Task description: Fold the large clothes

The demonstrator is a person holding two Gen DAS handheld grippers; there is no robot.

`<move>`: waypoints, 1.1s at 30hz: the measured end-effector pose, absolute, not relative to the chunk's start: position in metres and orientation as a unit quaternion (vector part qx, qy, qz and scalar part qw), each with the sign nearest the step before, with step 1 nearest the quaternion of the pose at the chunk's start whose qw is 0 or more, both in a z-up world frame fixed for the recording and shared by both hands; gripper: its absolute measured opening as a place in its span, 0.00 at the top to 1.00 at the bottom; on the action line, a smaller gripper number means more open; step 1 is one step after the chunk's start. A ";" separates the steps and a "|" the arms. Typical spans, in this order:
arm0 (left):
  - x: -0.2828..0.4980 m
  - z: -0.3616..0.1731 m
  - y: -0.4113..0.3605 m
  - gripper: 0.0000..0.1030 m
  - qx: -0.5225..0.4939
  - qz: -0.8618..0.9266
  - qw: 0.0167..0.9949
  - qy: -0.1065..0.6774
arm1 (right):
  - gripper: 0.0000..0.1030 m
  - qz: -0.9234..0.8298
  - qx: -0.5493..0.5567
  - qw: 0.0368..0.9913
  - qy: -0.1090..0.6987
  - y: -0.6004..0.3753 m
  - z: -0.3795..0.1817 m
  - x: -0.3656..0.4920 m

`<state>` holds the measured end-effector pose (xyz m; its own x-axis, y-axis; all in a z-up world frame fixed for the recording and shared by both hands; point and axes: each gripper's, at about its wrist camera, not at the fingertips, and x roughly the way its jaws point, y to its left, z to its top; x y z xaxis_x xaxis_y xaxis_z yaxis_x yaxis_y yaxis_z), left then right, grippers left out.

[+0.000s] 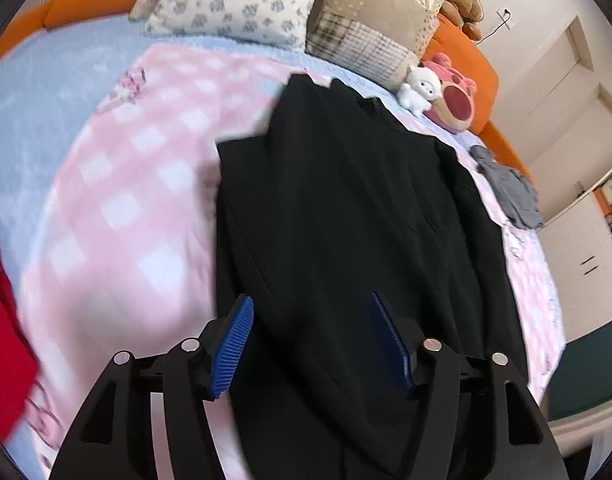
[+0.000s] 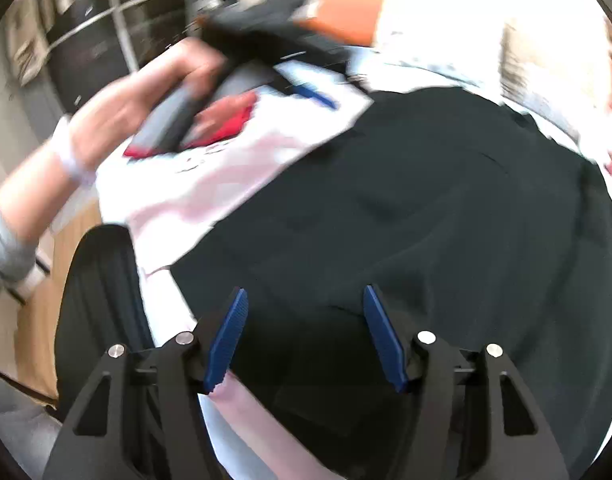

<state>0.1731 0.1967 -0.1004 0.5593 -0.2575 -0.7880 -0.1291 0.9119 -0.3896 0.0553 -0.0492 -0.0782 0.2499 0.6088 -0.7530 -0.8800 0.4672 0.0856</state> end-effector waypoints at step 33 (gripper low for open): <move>0.162 -0.132 0.250 0.28 -0.258 -0.043 0.845 0.466 | 0.67 0.501 -0.275 0.721 0.391 0.027 -0.120 0.010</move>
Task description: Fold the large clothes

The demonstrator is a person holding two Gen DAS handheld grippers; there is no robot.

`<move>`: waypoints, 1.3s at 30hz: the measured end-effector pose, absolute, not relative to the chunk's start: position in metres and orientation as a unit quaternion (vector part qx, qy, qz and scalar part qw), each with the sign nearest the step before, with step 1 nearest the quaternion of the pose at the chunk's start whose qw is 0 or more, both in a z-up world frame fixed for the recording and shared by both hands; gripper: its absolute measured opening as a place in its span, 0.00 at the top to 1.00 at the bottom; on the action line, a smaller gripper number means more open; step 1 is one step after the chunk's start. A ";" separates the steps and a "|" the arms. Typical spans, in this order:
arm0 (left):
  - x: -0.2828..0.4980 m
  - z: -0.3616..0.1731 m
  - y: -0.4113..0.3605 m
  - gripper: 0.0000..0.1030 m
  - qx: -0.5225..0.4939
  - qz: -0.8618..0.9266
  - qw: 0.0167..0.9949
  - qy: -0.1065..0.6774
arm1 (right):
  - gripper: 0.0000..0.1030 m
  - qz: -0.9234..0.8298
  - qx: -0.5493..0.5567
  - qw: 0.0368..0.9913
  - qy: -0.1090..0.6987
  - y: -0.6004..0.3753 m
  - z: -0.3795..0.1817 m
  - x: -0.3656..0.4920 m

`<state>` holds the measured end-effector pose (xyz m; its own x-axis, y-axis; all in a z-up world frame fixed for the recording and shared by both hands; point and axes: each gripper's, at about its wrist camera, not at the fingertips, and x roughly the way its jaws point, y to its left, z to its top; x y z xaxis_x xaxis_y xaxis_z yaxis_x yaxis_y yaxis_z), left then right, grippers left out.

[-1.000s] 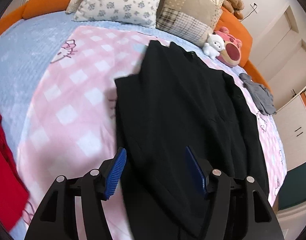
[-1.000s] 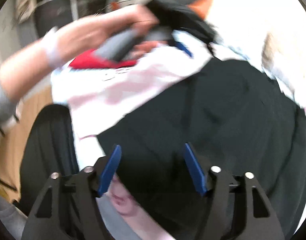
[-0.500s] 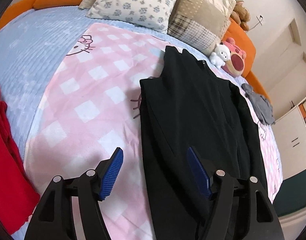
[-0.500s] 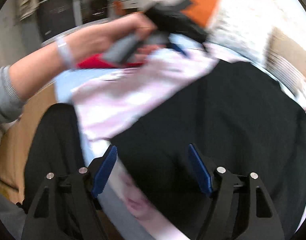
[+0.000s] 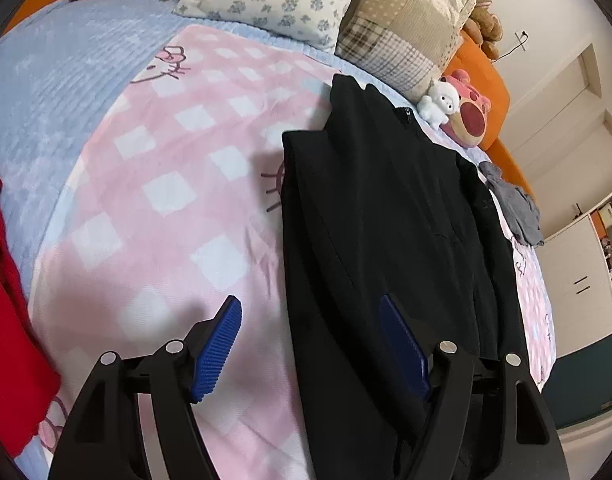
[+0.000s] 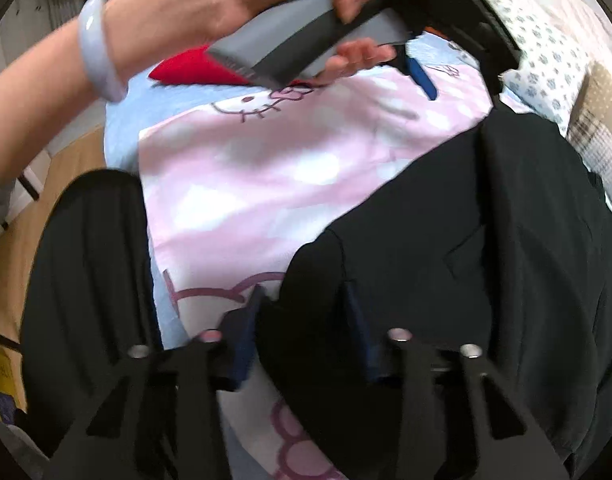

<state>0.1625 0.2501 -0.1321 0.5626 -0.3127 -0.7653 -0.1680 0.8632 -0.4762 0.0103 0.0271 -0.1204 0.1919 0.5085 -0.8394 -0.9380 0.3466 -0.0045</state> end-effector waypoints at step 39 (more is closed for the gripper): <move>0.305 -0.057 0.176 0.83 -0.149 0.024 0.869 0.471 | 0.81 0.562 0.137 0.682 0.447 -0.087 -0.088 0.082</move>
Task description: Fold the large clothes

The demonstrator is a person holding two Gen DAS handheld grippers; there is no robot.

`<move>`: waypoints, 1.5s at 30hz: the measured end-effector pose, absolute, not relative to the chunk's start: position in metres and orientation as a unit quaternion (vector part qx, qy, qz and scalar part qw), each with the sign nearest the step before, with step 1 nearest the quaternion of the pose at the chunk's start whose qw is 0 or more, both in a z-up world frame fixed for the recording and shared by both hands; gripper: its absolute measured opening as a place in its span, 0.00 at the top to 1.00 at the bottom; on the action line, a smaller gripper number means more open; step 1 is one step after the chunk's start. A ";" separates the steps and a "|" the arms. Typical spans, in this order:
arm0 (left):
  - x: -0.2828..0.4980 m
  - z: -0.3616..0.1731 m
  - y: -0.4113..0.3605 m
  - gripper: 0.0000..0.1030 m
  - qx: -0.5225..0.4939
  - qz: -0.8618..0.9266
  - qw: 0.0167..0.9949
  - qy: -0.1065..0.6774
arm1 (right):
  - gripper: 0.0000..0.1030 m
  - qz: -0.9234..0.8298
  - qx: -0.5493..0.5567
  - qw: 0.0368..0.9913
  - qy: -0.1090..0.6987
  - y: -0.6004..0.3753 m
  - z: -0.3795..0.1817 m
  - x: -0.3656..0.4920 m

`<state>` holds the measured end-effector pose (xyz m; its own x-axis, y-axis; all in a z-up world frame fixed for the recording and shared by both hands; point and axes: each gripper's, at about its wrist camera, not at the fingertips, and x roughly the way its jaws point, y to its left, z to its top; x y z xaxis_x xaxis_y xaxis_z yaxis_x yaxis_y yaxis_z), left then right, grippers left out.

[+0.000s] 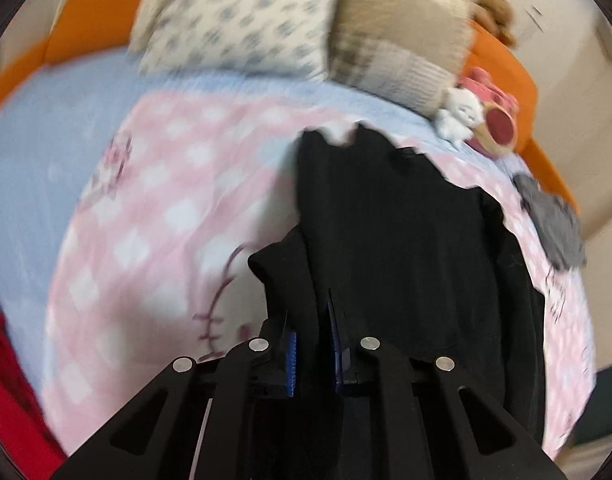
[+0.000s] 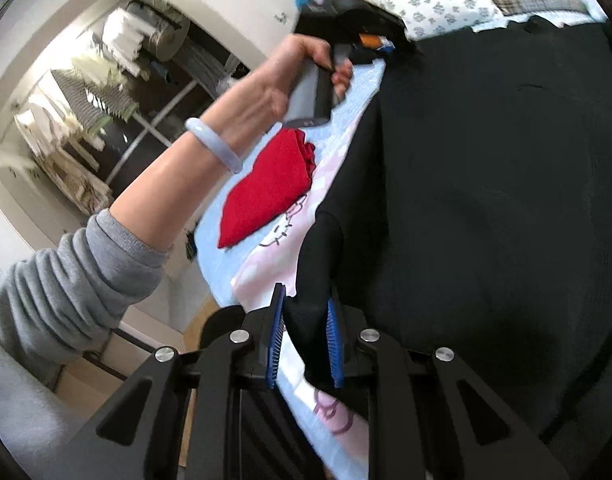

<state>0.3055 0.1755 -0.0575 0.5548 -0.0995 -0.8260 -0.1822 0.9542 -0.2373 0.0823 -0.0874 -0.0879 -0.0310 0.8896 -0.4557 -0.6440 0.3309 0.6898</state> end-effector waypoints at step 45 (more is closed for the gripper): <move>0.163 -0.101 0.001 0.31 -0.059 -0.168 0.866 0.468 | 0.39 0.382 0.103 0.825 0.403 -0.125 -0.039 0.302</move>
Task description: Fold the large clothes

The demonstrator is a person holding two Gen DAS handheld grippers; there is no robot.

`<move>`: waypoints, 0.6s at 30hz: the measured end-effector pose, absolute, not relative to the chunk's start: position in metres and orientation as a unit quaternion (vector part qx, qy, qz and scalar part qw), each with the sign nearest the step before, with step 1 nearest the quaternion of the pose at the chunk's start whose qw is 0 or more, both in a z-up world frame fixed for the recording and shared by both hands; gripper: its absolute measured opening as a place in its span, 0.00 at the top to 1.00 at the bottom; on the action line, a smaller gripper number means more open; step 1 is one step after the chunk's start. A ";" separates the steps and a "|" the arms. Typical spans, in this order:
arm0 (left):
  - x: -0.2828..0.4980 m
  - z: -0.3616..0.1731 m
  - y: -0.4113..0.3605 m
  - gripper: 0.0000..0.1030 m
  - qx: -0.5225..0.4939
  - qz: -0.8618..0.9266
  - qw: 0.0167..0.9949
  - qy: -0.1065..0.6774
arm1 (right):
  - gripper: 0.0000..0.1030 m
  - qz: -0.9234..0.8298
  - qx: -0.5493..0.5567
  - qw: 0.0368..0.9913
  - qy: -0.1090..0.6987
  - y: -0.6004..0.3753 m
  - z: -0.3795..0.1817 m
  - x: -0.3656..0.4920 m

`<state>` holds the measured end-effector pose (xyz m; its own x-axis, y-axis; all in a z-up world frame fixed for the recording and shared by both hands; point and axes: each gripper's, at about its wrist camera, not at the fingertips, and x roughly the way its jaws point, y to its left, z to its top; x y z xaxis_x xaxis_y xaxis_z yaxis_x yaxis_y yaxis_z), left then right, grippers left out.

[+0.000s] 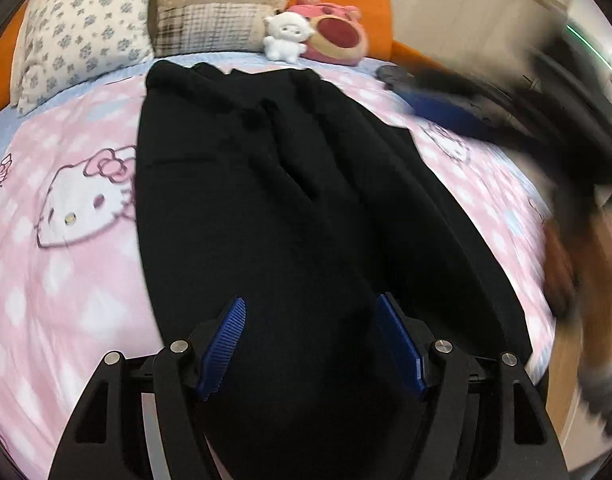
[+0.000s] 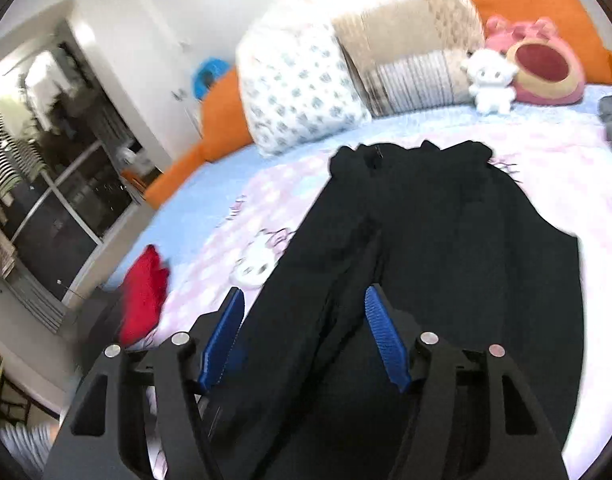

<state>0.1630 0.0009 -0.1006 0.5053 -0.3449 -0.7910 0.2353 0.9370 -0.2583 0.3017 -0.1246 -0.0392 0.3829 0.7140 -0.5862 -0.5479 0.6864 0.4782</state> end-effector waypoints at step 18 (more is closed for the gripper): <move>0.076 -0.127 -0.030 0.31 0.141 -0.137 0.864 0.464 | 0.86 0.432 0.090 0.735 0.515 -0.002 -0.096 0.434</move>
